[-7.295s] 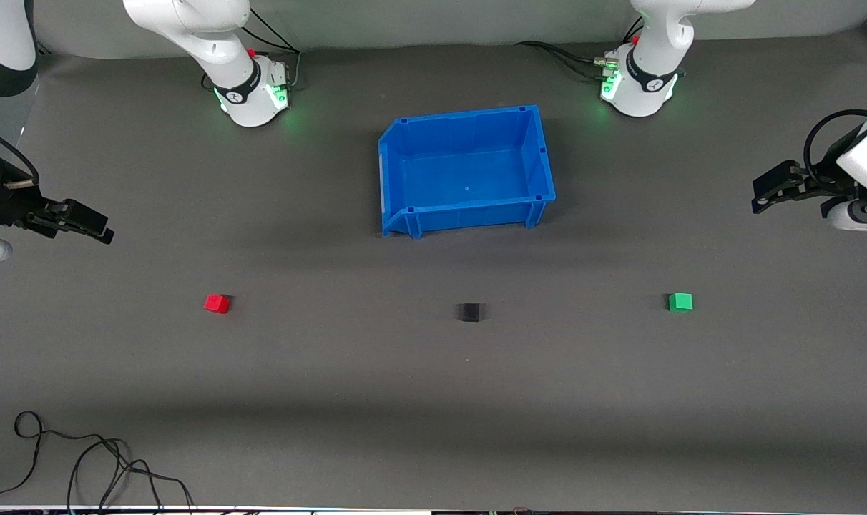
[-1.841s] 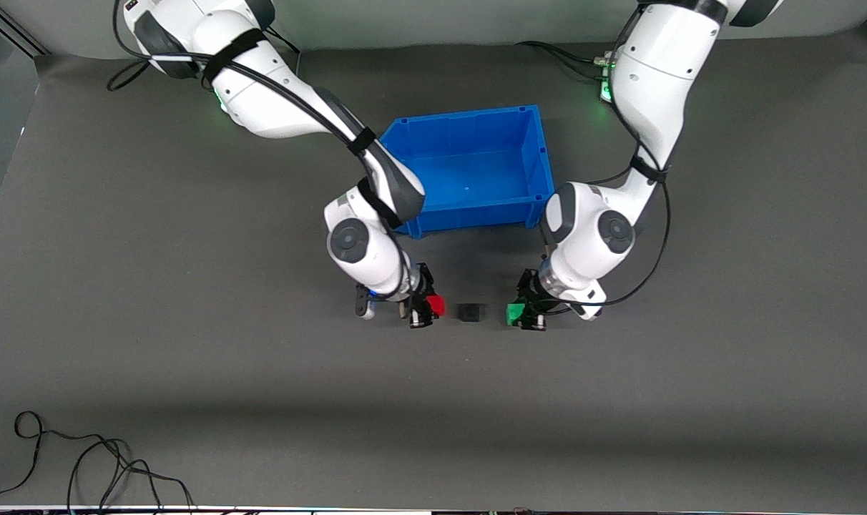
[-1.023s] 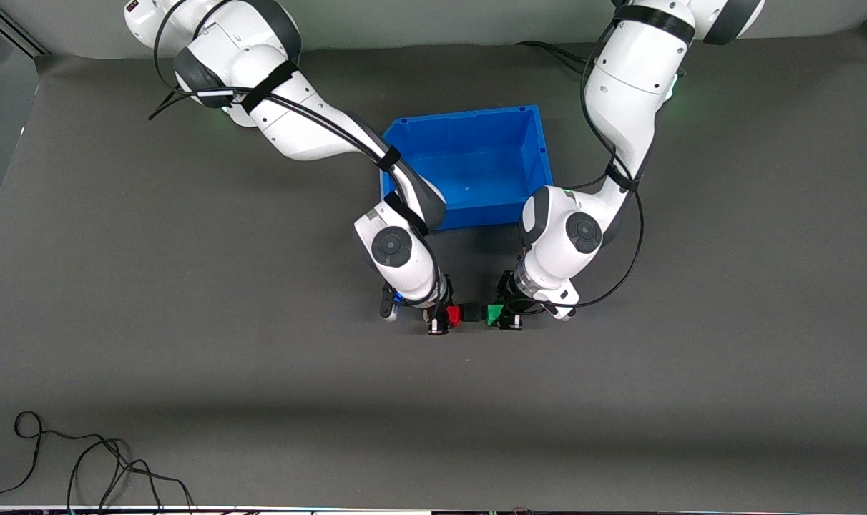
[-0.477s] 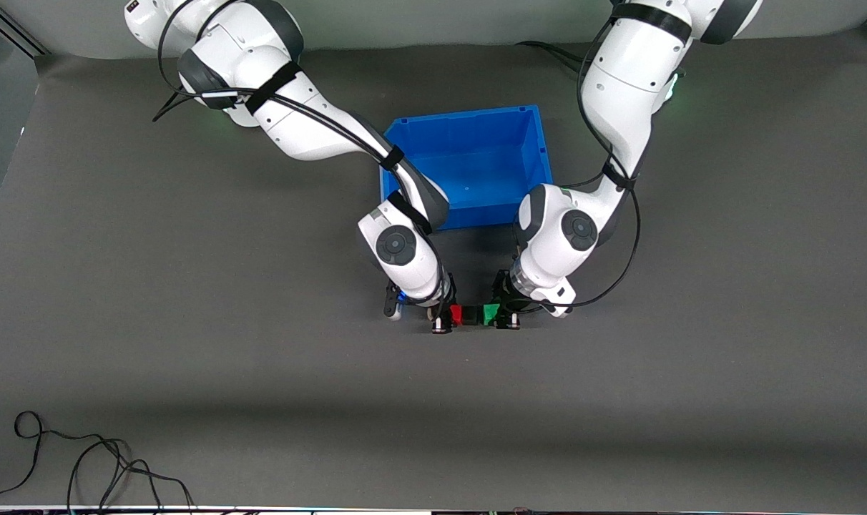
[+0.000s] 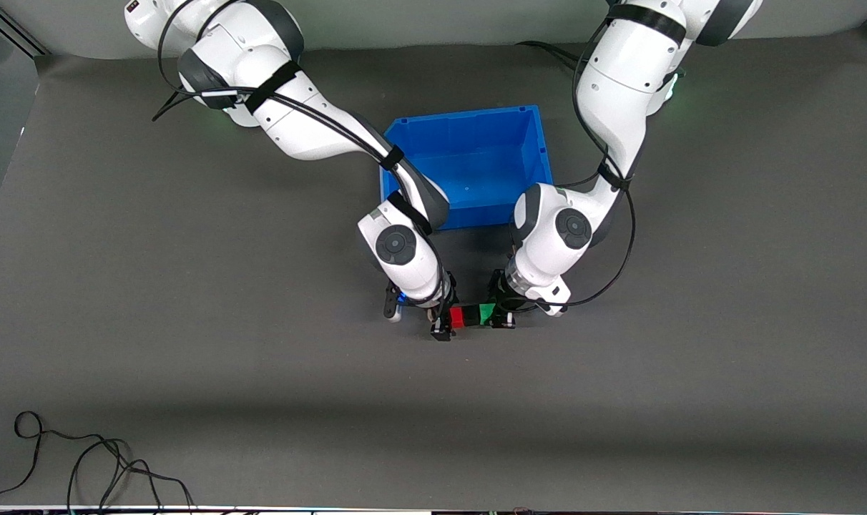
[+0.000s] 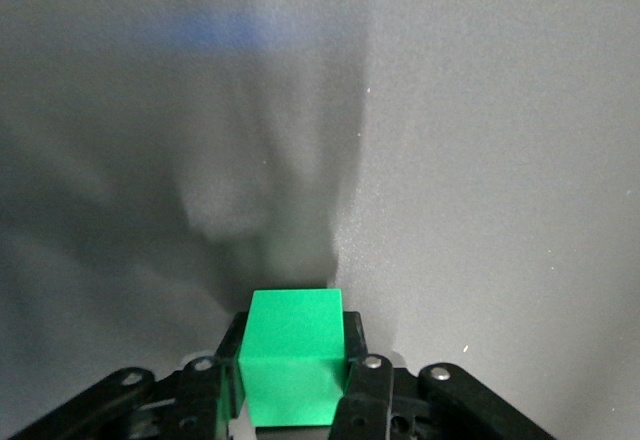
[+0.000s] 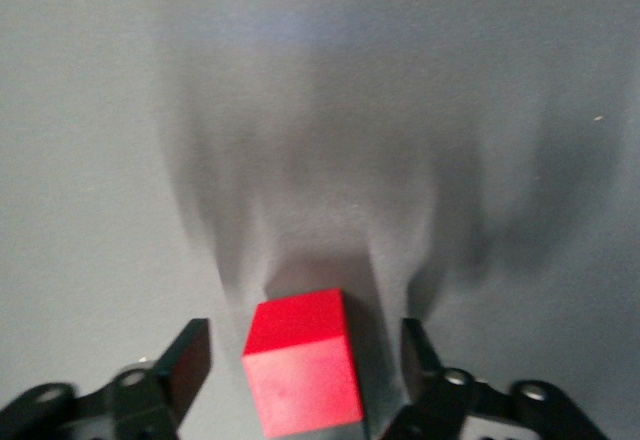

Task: Attach green and red cubes to black cube
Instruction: 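Press the red and green cubes against the black cube's sides, then open both grippers and lift them off the cubes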

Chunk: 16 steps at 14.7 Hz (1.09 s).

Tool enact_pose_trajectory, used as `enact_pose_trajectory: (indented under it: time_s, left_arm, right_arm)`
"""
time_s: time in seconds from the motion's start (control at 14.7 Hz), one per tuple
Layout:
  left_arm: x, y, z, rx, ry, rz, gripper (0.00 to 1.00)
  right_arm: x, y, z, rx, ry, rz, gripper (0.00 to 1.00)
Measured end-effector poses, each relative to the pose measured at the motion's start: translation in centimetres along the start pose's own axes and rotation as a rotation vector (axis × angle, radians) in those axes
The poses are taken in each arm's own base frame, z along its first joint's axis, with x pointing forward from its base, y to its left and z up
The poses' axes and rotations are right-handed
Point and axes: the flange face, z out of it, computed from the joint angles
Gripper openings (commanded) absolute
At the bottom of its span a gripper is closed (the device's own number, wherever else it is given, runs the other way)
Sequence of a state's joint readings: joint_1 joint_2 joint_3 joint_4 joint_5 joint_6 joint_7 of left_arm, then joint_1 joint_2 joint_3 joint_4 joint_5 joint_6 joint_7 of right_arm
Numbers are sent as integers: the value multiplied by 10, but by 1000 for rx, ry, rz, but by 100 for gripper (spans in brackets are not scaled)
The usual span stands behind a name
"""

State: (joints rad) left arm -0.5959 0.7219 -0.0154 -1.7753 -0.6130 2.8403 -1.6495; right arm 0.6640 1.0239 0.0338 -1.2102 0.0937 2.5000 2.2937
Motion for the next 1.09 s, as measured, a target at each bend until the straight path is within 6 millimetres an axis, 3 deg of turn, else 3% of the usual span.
enact_pose_trajectory:
  time_s: [0.34, 0.55, 0.75, 0.89, 1.09]
  left_arm:
    - [2, 6, -3, -11, 2, -2, 100]
    - [23, 27, -15, -33, 47, 21, 100]
    - [47, 60, -58, 41, 129, 129, 100]
    - [68, 82, -108, 115, 145, 241, 100]
    - [112, 106, -198, 214, 131, 442, 100]
  right_arm:
    - [-2, -33, -33, 37, -18, -32, 100]
    - [8, -60, -82, -30, 37, -106, 100]
    - [27, -84, -166, -131, 75, -201, 100]
    - [48, -99, -235, -193, 45, -258, 100]
    - [102, -117, -343, -264, 3, -381, 100]
